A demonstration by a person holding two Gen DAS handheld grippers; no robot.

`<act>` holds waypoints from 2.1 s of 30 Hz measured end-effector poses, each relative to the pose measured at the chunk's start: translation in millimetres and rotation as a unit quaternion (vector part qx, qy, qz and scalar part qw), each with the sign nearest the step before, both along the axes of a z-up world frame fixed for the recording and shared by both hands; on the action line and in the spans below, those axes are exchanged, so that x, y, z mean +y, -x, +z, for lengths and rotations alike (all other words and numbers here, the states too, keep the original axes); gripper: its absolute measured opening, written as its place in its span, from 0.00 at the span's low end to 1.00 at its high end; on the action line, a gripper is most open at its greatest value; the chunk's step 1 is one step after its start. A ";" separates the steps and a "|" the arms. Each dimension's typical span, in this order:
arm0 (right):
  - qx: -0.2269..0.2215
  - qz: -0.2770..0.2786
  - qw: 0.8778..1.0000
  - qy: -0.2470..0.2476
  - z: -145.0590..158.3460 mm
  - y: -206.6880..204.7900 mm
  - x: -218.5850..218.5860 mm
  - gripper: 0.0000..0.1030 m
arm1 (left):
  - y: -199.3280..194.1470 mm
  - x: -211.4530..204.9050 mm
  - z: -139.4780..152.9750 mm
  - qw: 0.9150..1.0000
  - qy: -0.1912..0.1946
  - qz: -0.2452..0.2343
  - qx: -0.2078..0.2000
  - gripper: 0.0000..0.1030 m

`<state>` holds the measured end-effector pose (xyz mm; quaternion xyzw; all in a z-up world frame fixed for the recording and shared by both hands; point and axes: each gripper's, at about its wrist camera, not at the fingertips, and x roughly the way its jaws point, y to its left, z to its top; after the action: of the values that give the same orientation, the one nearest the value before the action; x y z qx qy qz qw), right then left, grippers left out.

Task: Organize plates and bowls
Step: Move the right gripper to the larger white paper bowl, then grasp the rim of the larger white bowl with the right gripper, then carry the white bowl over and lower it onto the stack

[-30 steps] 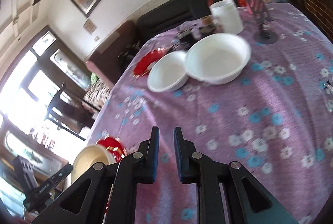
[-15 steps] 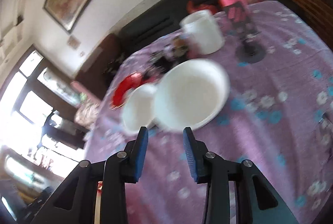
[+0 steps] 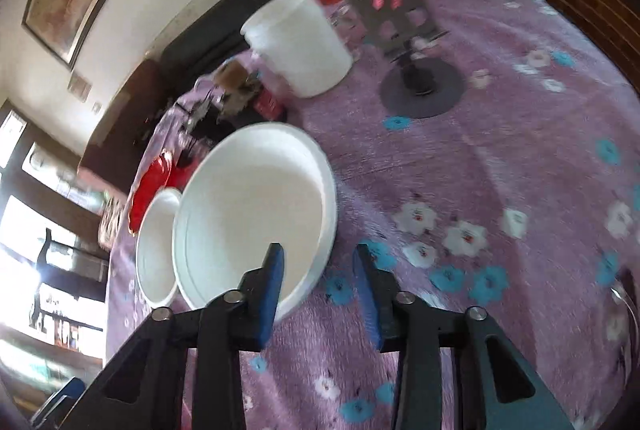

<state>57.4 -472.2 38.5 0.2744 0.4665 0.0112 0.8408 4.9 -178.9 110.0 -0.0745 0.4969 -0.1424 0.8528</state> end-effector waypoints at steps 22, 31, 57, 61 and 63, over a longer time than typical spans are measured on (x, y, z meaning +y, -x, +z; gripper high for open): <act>-0.007 0.116 0.986 -0.121 8.0 151.4 -7.5 0.06 | 10.1 -45.6 -64.4 0.998 -0.003 -0.042 0.050 0.09; -0.052 0.100 0.994 -0.006 15.7 157.8 13.4 0.09 | 27.7 -43.8 -62.9 0.999 0.006 -0.041 0.006 0.09; -0.155 0.194 0.968 -0.045 83.8 187.8 118.8 0.08 | 145.2 91.2 18.7 0.988 0.039 0.039 -0.141 0.16; -0.162 0.228 0.959 -0.052 92.5 187.1 157.1 0.08 | 164.5 127.8 26.7 0.985 0.045 0.068 -0.154 0.16; -0.163 0.243 0.955 -0.057 94.2 185.8 173.7 0.08 | 173.0 145.2 29.4 0.983 0.046 0.084 -0.158 0.16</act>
<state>-128.4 -298.5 132.6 0.1949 0.3745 0.2864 0.8601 -168.2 -33.7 139.3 -0.1311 0.3411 -0.1029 0.9251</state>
